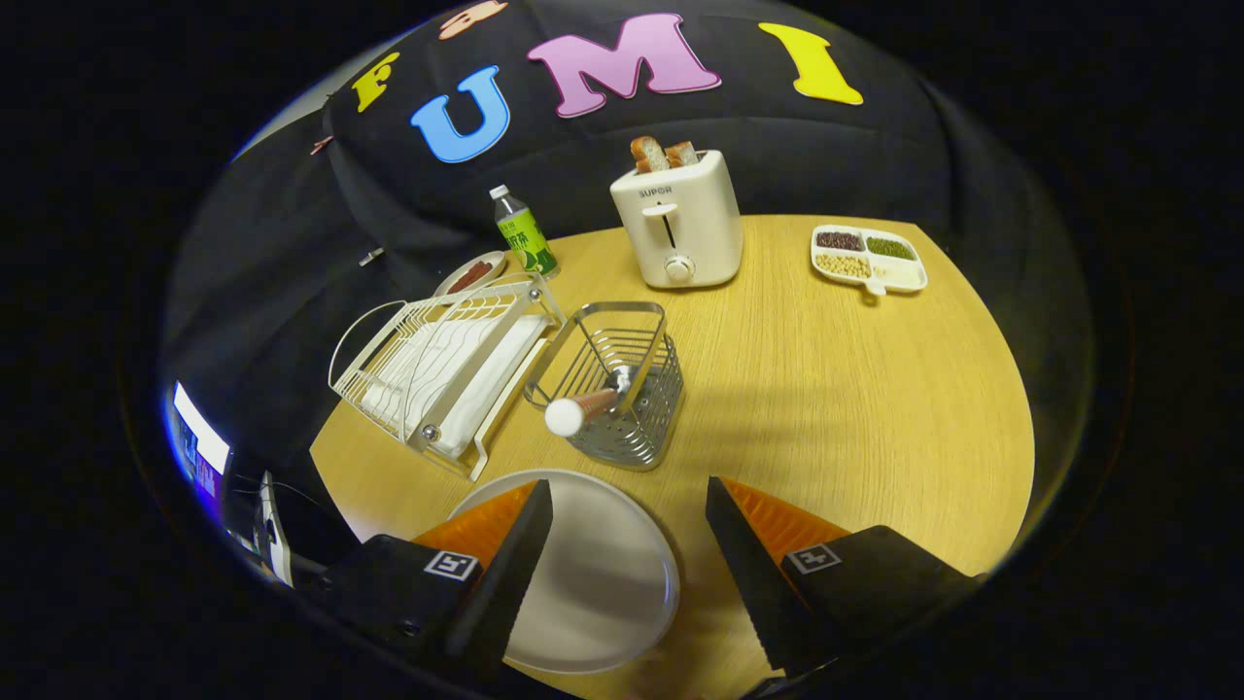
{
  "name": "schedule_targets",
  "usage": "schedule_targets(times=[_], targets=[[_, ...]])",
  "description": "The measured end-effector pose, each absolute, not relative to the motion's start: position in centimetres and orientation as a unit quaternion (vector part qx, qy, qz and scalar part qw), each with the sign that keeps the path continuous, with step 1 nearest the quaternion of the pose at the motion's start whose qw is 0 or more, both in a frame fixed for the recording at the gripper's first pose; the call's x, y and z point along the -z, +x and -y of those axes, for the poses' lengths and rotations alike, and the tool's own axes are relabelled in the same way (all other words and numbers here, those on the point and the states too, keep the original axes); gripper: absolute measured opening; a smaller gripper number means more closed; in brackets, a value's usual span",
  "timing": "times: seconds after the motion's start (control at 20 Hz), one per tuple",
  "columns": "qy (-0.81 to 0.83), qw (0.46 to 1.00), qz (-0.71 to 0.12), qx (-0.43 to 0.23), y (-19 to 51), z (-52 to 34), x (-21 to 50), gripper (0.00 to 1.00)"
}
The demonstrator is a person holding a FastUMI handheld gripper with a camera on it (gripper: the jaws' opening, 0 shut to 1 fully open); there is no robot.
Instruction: Take the plate from the dish rack, then take the spoon from the basket and place it into the plate.
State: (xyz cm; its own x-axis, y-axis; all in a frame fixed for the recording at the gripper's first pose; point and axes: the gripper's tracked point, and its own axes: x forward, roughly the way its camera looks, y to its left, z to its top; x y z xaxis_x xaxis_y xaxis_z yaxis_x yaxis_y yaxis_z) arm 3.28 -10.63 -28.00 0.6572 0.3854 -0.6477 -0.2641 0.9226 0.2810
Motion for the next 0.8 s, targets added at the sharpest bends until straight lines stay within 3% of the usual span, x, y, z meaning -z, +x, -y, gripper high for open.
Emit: schedule_targets(times=[0.4, 0.8], targets=[[0.084, 0.934, -0.283, -0.203, 6.8, 8.6, 23.3, 0.98], [0.06, 0.943, -0.246, -0.216, 11.2, 6.7, 24.2, 0.99]])
